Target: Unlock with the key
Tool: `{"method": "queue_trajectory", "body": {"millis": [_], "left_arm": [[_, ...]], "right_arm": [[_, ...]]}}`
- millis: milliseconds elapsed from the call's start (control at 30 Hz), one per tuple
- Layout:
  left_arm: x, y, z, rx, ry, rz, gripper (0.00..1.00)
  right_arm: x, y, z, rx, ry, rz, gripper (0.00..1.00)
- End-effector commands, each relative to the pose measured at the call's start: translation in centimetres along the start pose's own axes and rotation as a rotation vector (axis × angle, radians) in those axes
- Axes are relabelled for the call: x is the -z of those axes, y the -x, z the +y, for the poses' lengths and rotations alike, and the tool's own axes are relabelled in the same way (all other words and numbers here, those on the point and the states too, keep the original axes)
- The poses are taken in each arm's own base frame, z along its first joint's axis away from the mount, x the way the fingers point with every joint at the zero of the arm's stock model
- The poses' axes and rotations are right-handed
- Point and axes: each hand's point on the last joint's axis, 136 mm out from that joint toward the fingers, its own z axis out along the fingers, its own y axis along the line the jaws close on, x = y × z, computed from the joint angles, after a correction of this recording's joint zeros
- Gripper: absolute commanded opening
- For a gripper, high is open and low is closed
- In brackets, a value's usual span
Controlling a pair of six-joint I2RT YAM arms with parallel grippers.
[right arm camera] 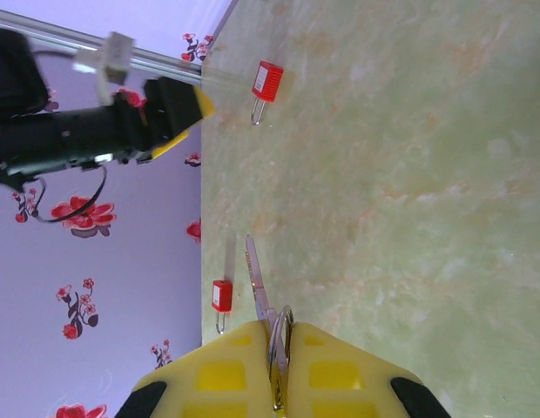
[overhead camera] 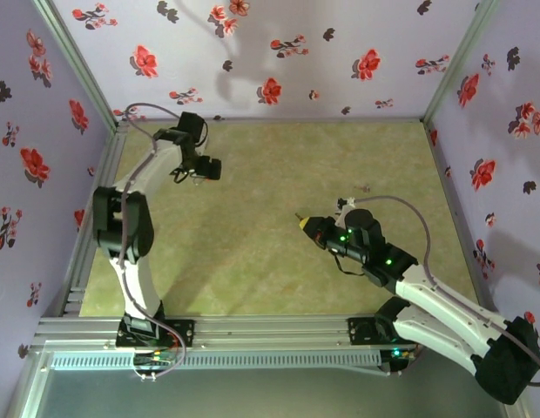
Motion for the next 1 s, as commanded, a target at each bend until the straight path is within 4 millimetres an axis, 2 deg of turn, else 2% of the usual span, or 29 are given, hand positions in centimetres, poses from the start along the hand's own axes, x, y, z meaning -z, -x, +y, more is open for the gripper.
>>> {"method": "queue_trajectory", "body": {"millis": [0, 233, 433, 567, 967], "left_arm": [[-1.0, -0.7, 1.6, -0.225, 0.05, 0.102, 0.91], [-5.2, 0.8, 1.9, -0.314, 0.031, 0.144, 0.88], [-7.6, 1.3, 1.5, -0.325, -0.025, 0.15, 0.82], [-8.4, 1.8, 0.8, -0.339, -0.061, 0.125, 0.81], [-9.9, 2.8, 0.7, -0.339, -0.082, 0.118, 0.74]], "right_arm": [[0.3, 0.5, 0.6, 0.023, 0.002, -0.014, 0.0], [-0.3, 0.5, 0.2, 0.017, -0.013, -0.006, 0.0], [-0.9, 0.4, 0.2, 0.0, -0.011, 0.006, 0.0], [-1.2, 0.4, 0.3, -0.004, -0.01, 0.012, 0.0], [-1.8, 0.2, 0.3, -0.016, -0.005, 0.027, 0.0]]}}
